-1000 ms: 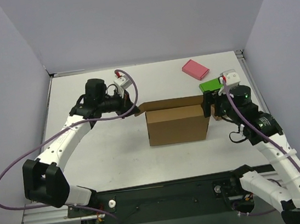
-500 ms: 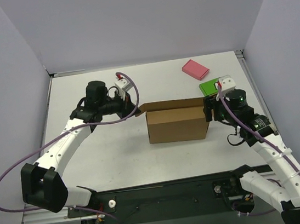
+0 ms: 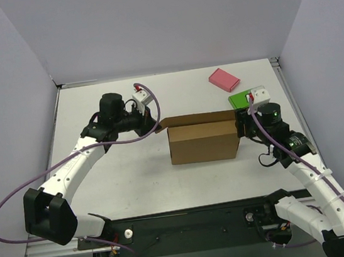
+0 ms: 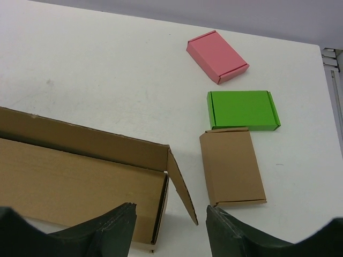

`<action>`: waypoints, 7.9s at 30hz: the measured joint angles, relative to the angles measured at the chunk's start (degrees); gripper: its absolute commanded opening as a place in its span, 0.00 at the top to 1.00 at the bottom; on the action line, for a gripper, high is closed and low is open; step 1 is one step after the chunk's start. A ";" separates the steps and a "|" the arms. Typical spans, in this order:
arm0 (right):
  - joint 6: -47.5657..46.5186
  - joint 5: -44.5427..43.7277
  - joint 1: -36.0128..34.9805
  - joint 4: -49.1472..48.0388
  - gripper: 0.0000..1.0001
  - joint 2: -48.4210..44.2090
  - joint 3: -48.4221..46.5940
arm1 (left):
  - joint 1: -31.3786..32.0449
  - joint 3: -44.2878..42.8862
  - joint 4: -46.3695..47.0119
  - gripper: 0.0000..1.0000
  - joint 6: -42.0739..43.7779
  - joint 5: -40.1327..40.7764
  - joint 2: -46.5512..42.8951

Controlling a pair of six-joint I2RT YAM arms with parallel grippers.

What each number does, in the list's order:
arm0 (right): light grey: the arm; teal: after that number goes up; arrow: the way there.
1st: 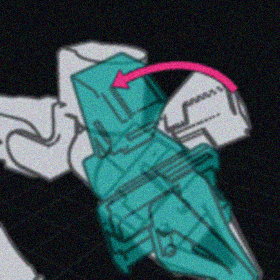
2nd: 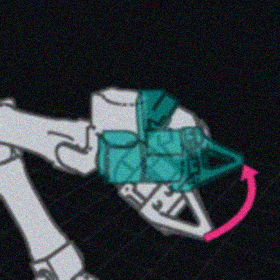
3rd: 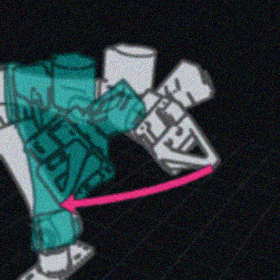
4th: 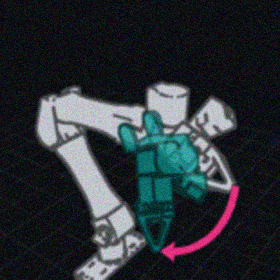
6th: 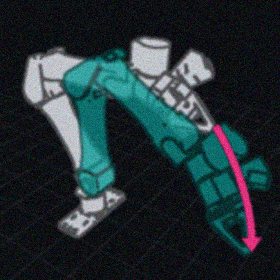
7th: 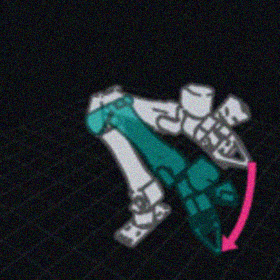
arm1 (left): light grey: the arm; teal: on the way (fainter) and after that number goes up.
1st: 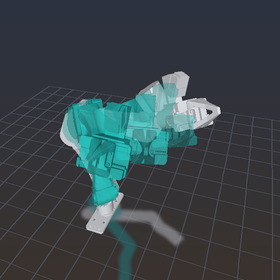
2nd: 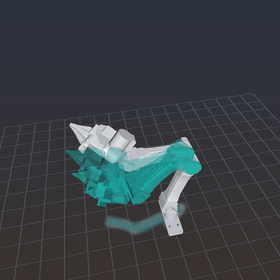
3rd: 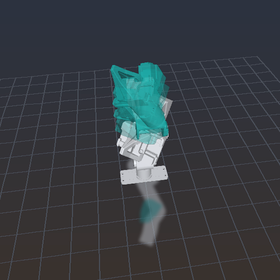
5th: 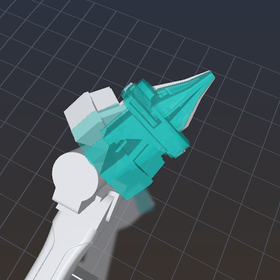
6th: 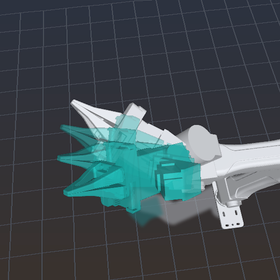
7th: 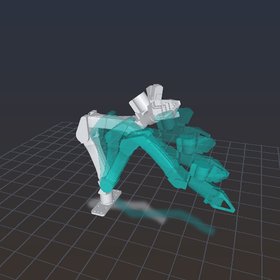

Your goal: Fold the paper box

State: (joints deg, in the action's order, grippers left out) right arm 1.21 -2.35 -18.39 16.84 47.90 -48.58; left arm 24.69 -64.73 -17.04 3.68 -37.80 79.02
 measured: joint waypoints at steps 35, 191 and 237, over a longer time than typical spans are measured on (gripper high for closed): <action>3.15 -3.26 -2.43 -0.55 1.00 0.79 1.27 | 3.41 0.22 0.66 1.00 -1.68 6.12 -0.70; 35.26 -41.07 -36.54 17.14 0.31 -4.85 4.35 | 15.74 -14.27 -15.87 1.00 -24.26 35.67 6.29; 19.50 -28.09 -35.93 -16.33 0.71 11.39 5.70 | 16.20 -17.92 -20.13 1.00 -20.83 35.69 8.00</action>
State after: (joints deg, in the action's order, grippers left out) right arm 20.71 -30.44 -54.33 0.51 59.29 -42.87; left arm 40.88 -82.65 -37.17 -17.15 -2.11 87.02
